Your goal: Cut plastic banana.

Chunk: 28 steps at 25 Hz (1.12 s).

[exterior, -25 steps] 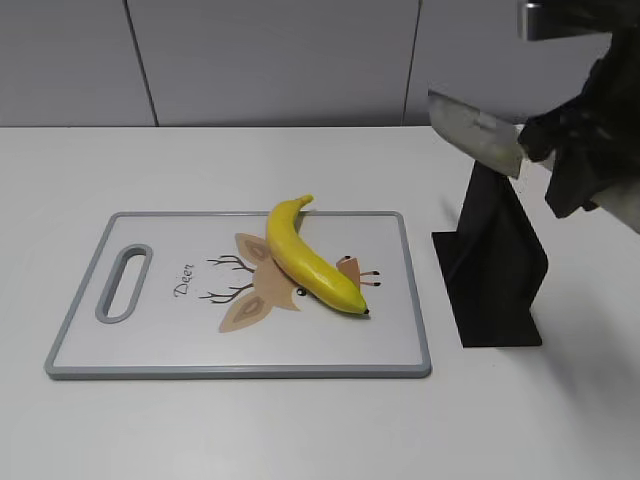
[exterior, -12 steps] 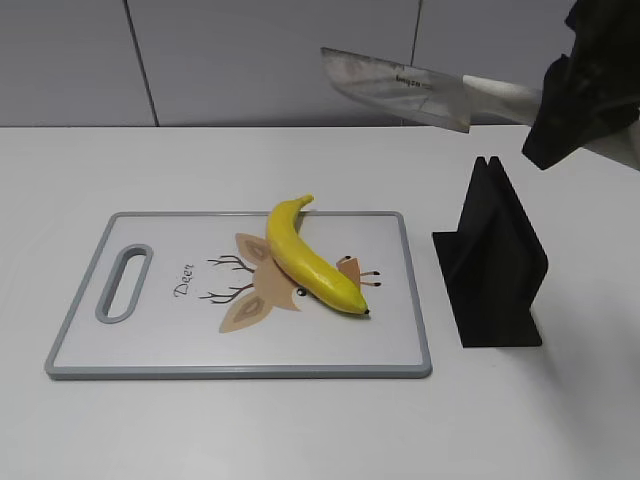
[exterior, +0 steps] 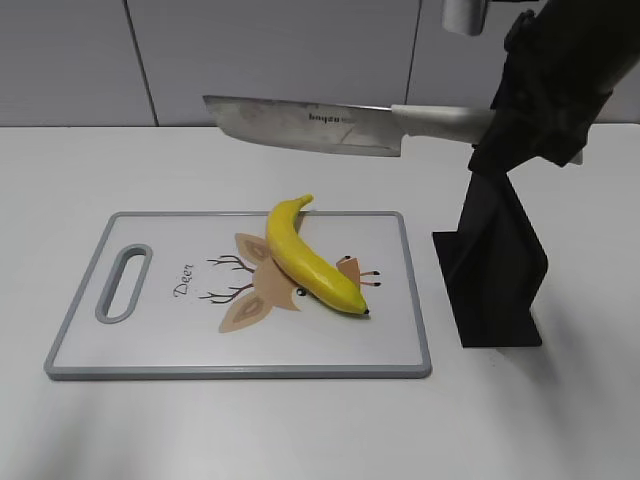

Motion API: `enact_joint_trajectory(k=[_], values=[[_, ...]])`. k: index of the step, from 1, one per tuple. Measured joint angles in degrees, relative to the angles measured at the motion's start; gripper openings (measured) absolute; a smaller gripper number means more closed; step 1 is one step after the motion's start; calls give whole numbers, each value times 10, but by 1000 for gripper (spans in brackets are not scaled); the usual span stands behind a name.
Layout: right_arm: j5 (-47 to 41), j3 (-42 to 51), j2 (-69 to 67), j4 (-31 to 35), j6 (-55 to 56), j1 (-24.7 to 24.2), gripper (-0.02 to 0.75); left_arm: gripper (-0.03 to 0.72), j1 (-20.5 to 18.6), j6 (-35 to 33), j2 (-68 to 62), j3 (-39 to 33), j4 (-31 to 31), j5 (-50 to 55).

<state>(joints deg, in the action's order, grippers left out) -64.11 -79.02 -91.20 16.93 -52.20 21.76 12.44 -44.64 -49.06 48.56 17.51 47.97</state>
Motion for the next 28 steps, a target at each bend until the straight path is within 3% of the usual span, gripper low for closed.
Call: enact_joint_trajectory(k=[5, 10, 16, 21, 24, 28], values=[[0, -13, -33, 22, -91, 0, 179, 572, 1, -181, -153, 104, 97, 38], [1, -40, -67, 25, -122, 0, 179, 537, 28, -291, -281, 197, 131, 60], [1, -75, -98, 47, -169, 0, 179, 525, 81, -314, -412, 289, 110, 62], [3, -80, -115, 55, -183, 0, 179, 513, 92, -315, -477, 331, 106, 62], [10, -80, -121, 55, -194, 0, 179, 446, 92, -316, -498, 333, 96, 66], [30, -80, -121, 57, -198, 0, 179, 279, 92, -316, -513, 335, 92, 70]])
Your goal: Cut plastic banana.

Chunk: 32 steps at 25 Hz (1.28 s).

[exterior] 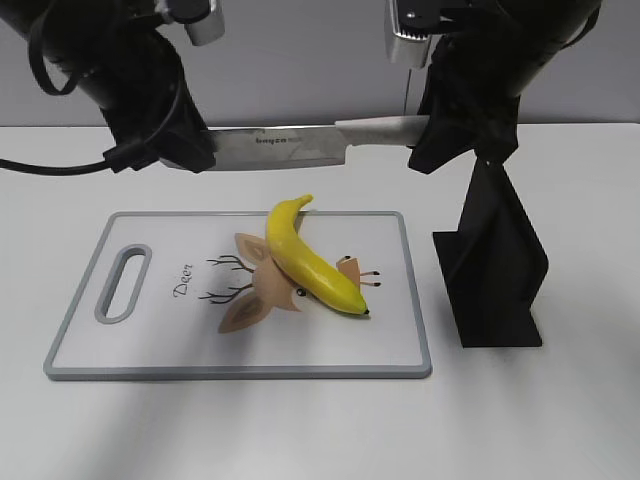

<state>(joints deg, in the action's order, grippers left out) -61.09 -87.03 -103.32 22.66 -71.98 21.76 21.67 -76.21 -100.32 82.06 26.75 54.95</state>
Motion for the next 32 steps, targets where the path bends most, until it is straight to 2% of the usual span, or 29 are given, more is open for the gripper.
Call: enact_joint_trajectory(k=[4, 6, 18, 25, 32], values=[[7, -2, -4, 2, -3, 0, 179, 68, 0, -2, -2, 0, -3, 0], [14, -3, -10, 1, -10, 0, 179, 27, 1, -7, -3, 0, -8, 2], [42, -4, -104, -9, -15, -15, 179, 13, 2, -8, -89, 0, -7, -33], [40, -6, -196, -13, -24, -24, 184, 10, 23, -8, -178, 1, -4, -60], [40, -14, -214, -16, -29, -28, 190, 5, 32, 0, -197, 11, -7, -67]])
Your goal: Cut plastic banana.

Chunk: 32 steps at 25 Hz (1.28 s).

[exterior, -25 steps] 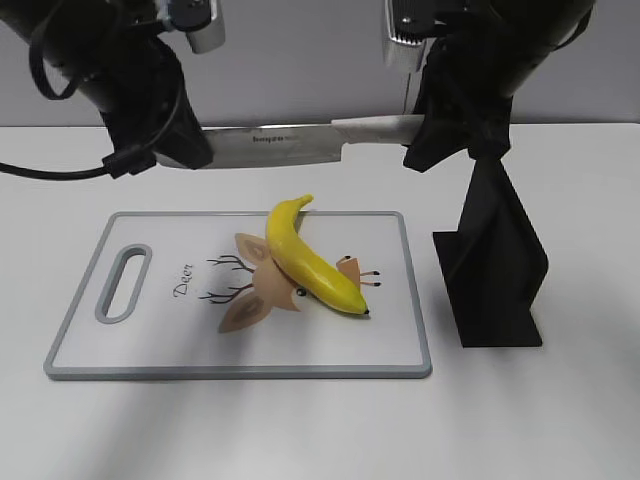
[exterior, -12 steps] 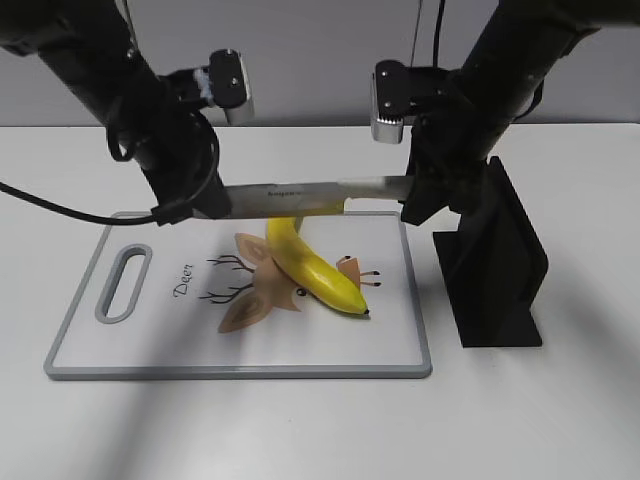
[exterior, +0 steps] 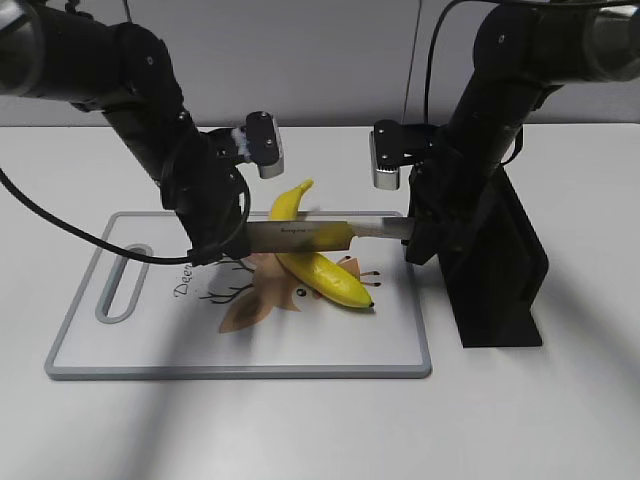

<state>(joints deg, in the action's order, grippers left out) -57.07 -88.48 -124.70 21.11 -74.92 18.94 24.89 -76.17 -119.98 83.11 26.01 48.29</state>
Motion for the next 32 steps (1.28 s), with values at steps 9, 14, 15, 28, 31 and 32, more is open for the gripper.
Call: enact_joint_trajectory(k=[9, 14, 15, 28, 31, 32], values=[[1, 0, -2, 2, 0, -1, 193, 5, 0, 1, -1, 0, 3, -1], [1, 0, -1, 2, 1, -1, 195, 3, 2, 2, -1, 0, -5, -1], [2, 0, -1, 2, 4, -1, 195, 2, 3, 3, 0, 0, -8, -1], [-30, 6, 74, 8, 29, 5, 183, 170, 7, 10, 84, -4, -23, 35], [-40, 6, 93, 6, 37, 5, 179, 397, 9, 12, 107, -4, -13, 47], [-43, 6, 101, 4, 40, 5, 179, 472, 9, 12, 115, -4, -10, 50]])
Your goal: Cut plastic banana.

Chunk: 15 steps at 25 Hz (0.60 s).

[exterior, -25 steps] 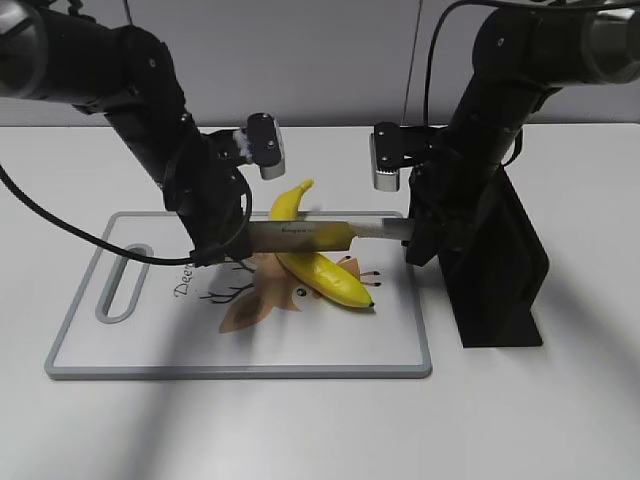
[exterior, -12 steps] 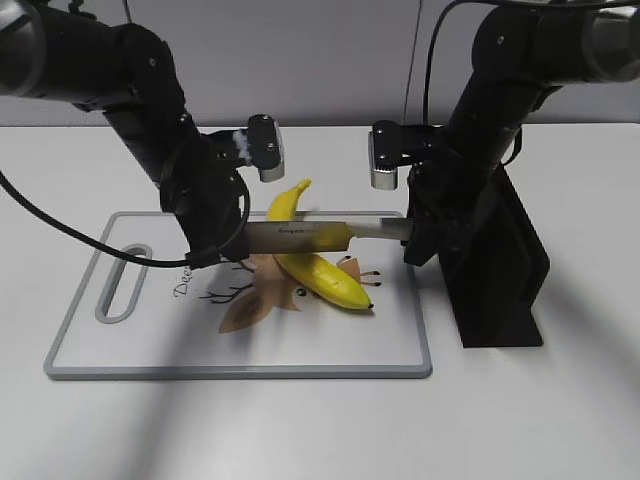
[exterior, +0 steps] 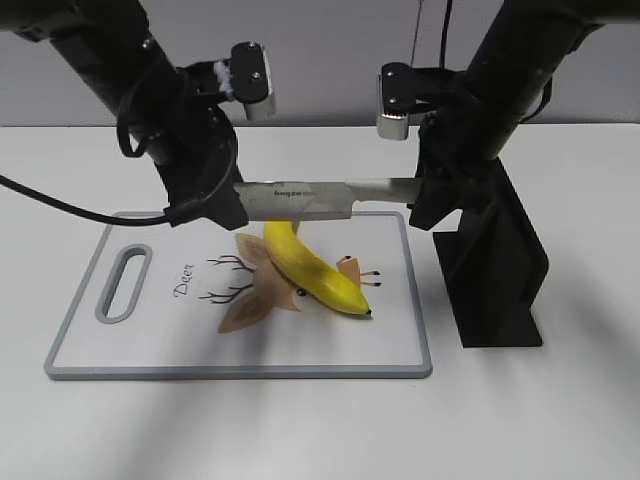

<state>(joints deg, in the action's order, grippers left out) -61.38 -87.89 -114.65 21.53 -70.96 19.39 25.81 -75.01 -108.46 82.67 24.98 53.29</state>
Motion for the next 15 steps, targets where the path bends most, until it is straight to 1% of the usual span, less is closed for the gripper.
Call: enact_joint_trajectory(k=[2, 4, 8, 11, 15], values=[[-7, 0, 18, -9, 10, 0, 179, 567, 1, 2, 17, 0, 7, 6], [-21, 0, 36, -19, 23, 0, 179, 605, 1, 12, 38, 0, 9, 6], [-56, 0, 69, -38, 56, 0, 178, 619, 1, 47, 87, 0, 10, -10], [-73, 0, 92, -45, 108, 0, 178, 617, 1, 91, 124, 0, -2, -31], [-80, 0, 123, -74, 203, 0, 178, 609, 0, 187, 165, 0, -51, -48]])
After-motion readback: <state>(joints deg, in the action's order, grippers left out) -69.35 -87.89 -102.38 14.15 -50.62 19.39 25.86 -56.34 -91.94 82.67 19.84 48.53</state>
